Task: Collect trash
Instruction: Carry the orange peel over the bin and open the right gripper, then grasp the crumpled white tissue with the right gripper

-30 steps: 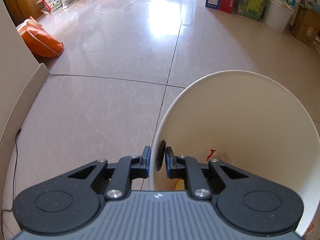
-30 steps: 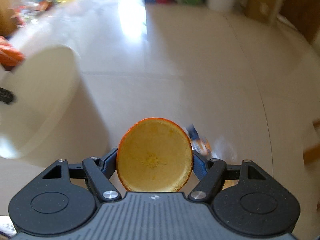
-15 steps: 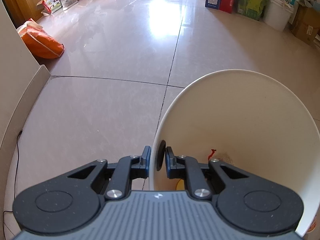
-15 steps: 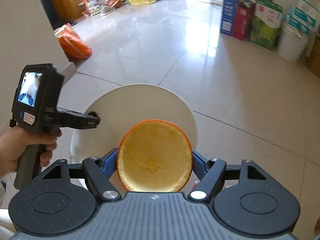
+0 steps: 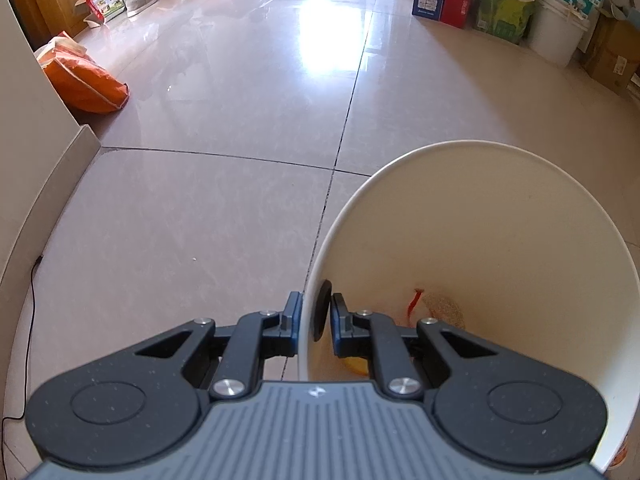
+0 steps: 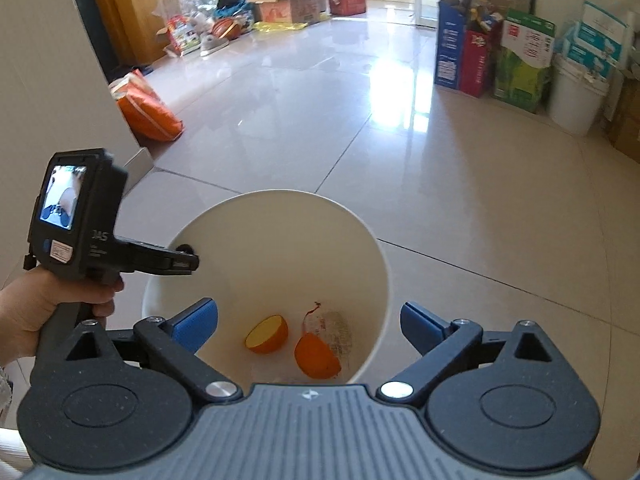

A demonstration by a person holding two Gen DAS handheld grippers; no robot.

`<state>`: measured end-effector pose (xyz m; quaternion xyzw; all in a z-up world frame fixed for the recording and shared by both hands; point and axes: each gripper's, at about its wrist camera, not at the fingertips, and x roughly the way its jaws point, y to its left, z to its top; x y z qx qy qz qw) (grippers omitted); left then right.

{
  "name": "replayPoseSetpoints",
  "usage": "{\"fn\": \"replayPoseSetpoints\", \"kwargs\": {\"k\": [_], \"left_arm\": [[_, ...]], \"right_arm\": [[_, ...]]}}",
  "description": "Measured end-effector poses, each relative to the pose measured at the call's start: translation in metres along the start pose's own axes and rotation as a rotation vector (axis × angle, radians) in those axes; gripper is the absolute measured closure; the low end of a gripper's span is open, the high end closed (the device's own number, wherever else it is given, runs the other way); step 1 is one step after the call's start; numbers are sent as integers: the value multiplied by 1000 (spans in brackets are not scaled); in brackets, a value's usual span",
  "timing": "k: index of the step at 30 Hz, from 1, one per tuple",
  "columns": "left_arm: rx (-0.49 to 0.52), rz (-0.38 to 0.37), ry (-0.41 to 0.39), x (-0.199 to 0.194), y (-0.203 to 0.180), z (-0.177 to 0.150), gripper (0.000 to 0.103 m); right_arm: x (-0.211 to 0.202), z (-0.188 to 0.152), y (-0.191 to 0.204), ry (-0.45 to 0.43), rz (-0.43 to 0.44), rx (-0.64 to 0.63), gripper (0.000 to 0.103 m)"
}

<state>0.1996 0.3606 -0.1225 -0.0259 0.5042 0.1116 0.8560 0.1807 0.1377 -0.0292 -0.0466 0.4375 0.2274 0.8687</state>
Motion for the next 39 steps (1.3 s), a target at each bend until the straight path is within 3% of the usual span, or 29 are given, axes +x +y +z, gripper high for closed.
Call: {"fn": "replayPoseSetpoints", "kwargs": {"k": [6,15,21,29,39], "left_arm": [[-8,-2,3,0,0,0,90],[-1,3,3,0,0,0,90],[-18,-4,9,1,1,2,90],[-30,1,13,3,3,1,90],[-38,0,15,3,5,2,90]], "right_arm": [[-3,-29,-21,-41,-41,45,3],[34,-118,-62,-63,-132,166,3],[93,-178,-72,23,-204,174,10],[160,-230,-84,132,-275,180,15],[212,-249,-109,182,-304,251,18]]}}
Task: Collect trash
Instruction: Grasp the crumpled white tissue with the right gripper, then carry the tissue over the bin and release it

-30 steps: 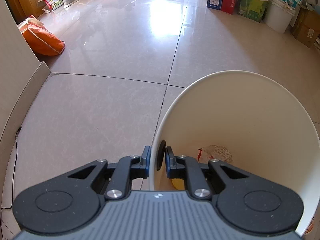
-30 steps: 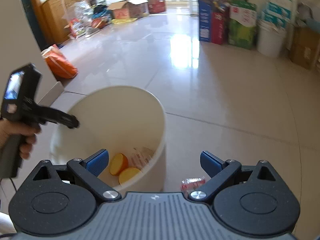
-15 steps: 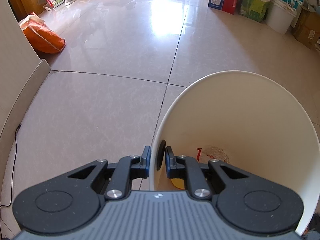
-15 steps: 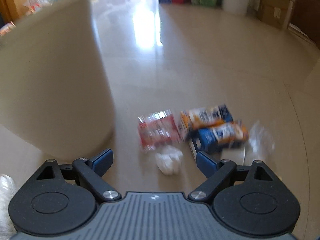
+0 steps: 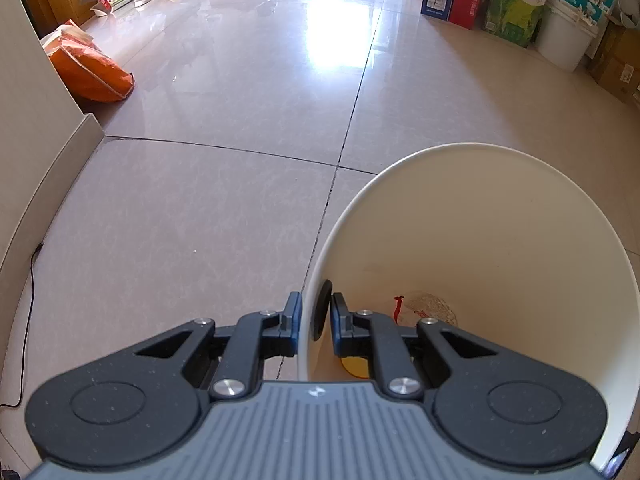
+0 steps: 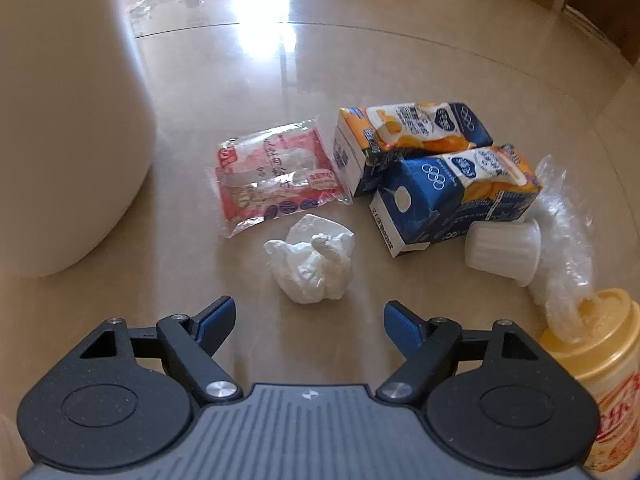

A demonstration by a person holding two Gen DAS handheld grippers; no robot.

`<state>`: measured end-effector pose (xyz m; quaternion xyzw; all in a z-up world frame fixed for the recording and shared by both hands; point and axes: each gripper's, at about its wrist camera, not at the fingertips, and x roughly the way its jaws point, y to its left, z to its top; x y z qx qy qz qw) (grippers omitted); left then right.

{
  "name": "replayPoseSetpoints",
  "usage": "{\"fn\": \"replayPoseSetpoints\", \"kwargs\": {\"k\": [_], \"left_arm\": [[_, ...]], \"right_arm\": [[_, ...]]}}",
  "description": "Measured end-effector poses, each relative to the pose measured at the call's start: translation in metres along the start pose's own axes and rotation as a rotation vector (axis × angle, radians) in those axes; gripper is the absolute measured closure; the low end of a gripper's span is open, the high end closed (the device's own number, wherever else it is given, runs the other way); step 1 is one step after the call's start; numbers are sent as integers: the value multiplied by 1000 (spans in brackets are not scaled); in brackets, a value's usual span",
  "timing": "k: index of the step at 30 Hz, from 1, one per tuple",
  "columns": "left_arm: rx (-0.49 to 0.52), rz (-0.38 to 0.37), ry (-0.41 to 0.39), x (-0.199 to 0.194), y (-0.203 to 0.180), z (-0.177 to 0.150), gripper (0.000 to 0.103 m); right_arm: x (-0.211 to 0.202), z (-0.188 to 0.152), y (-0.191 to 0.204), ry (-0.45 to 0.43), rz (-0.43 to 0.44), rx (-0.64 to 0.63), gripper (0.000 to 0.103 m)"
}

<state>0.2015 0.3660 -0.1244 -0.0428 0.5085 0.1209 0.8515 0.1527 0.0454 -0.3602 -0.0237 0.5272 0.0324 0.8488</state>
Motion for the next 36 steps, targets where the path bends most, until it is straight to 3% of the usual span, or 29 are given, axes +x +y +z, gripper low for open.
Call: {"fn": "replayPoseSetpoints", "kwargs": {"k": [10,16,21,23,29,36], "left_arm": [[-7,-1,2,1,0,-1,90],[-6,-1,1,1,0,-1,90],[-7,0,2,1,0,-1,90],[-6,1,2,1,0,0,90],[10,13,-4,0,-3,-1,89],[9,18,-8,-2,-7,-2,89]], "right_arm": [[17,15,0,-27,-12,-6,23],[16,33,-3,-8,-17,-6,39],[9,39,-2,30,-7,-21,61],[7,43,-3,40,3,-17,65],[-27,53,0,40,6,-50,67],[-100,76,-1,3,56,-80,67]]}}
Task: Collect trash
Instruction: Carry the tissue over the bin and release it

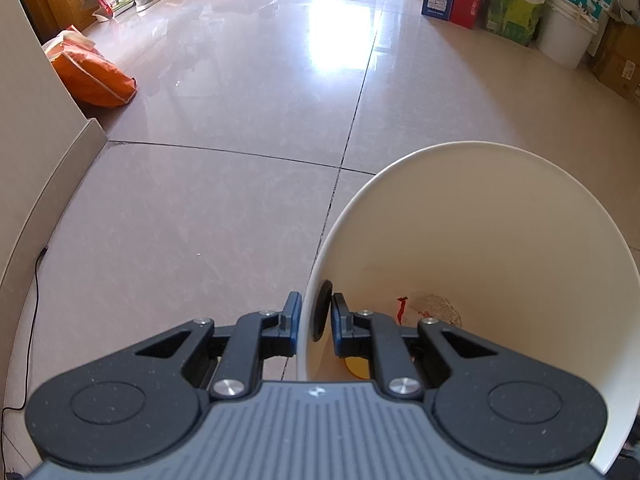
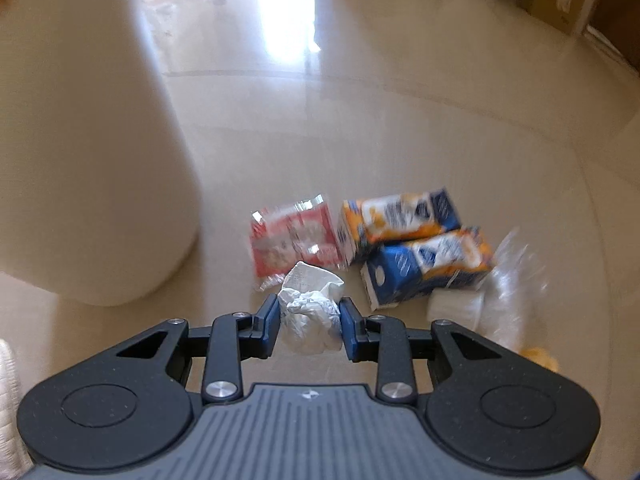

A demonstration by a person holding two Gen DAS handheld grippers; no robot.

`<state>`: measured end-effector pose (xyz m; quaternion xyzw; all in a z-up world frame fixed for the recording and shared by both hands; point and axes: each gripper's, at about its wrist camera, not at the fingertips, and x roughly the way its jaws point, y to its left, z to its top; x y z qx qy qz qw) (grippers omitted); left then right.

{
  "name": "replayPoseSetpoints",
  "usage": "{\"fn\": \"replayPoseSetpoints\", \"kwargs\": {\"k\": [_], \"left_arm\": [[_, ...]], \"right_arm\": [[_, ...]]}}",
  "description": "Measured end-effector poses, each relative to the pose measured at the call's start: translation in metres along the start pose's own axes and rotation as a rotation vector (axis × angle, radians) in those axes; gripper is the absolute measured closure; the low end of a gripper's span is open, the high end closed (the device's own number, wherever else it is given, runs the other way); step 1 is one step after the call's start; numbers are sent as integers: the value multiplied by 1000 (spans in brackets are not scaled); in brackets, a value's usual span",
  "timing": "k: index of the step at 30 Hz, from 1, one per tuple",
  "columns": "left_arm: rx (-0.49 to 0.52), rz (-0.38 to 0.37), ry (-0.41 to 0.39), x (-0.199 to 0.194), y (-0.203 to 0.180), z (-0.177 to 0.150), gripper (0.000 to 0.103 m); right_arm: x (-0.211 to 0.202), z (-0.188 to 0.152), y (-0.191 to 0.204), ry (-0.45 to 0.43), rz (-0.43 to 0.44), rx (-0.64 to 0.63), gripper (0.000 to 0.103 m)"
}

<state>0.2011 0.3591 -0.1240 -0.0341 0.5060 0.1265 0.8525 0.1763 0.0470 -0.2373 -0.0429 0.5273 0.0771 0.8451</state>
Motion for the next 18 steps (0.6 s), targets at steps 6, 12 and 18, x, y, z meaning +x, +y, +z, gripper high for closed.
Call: {"fn": "replayPoseSetpoints", "kwargs": {"k": [6,12,18], "left_arm": [[-4,-3,-1,0,1,0,89],[3,-1,-6,-1,0,-1,89],[25,-5,-14,-2,-1,-3,89]], "right_arm": [[-77,32,18,-74,43,-103,67],[-145,72,53,-192,95,-219,67],[-169,103,98,-237,196,-290,67]]}}
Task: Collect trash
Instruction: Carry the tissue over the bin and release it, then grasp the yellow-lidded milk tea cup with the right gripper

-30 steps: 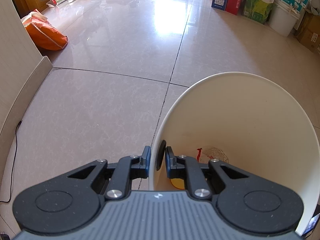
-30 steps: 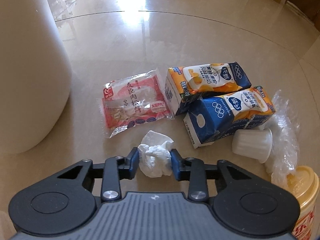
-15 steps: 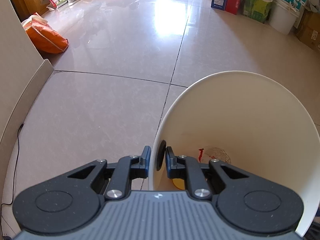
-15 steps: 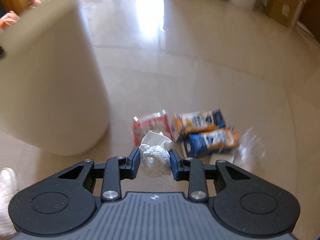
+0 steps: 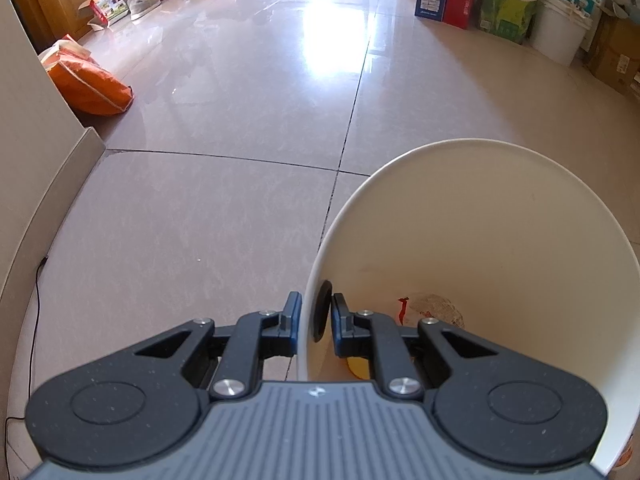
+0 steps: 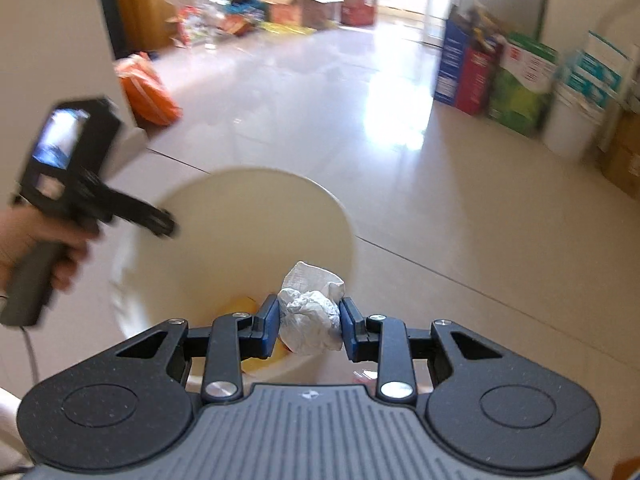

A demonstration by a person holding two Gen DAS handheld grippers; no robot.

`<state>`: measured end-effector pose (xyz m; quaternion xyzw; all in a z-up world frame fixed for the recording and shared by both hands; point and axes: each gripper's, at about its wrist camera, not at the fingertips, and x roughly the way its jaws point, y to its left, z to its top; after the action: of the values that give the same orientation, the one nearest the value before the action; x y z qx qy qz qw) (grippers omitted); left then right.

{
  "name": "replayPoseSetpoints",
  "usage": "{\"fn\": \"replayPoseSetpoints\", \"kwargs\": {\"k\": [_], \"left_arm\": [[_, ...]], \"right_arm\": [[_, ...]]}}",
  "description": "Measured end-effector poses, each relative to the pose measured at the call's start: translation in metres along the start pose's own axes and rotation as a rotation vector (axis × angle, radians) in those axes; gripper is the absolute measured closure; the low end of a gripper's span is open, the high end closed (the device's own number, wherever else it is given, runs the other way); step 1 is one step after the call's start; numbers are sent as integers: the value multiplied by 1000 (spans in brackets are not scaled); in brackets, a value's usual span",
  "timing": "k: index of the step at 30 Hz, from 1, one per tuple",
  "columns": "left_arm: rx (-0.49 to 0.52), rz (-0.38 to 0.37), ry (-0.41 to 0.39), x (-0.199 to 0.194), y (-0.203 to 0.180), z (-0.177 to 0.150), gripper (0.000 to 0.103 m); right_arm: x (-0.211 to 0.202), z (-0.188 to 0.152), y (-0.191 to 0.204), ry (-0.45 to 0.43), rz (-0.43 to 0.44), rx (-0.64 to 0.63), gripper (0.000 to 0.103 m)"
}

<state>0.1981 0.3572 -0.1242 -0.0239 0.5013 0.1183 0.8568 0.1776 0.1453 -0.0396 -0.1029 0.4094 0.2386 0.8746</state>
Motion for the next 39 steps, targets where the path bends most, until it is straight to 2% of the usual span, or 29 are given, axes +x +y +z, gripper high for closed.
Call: {"fn": "replayPoseSetpoints", "kwargs": {"k": [5,6,7,8,9,15,23,30,34,39], "left_arm": [[-29,-34,9,0,7,1,90],[-40,-40,12,0,9,2,90],[-48,-47,16,1,11,2,91],[-55,-53,19,1,12,2,91],[-59,-57,21,1,13,2,91],[-81,-72,37,4,19,5,92],[-91,-66,47,5,19,6,92],[-85,-43,46,6,13,6,91],[-74,-35,43,5,9,5,91],[-94,-43,46,5,10,5,91]], "right_arm": [[23,15,23,7,50,-33,66],[28,17,26,25,52,-33,64],[32,20,31,42,53,-30,60],[36,22,33,51,56,-22,46],[36,22,35,50,52,-7,37],[20,9,39,8,57,19,27],[10,-44,21,35,-2,34,23],[12,-110,-14,72,-53,156,17],[19,-152,-32,89,-113,207,17],[25,-205,-54,96,-206,173,16]]}}
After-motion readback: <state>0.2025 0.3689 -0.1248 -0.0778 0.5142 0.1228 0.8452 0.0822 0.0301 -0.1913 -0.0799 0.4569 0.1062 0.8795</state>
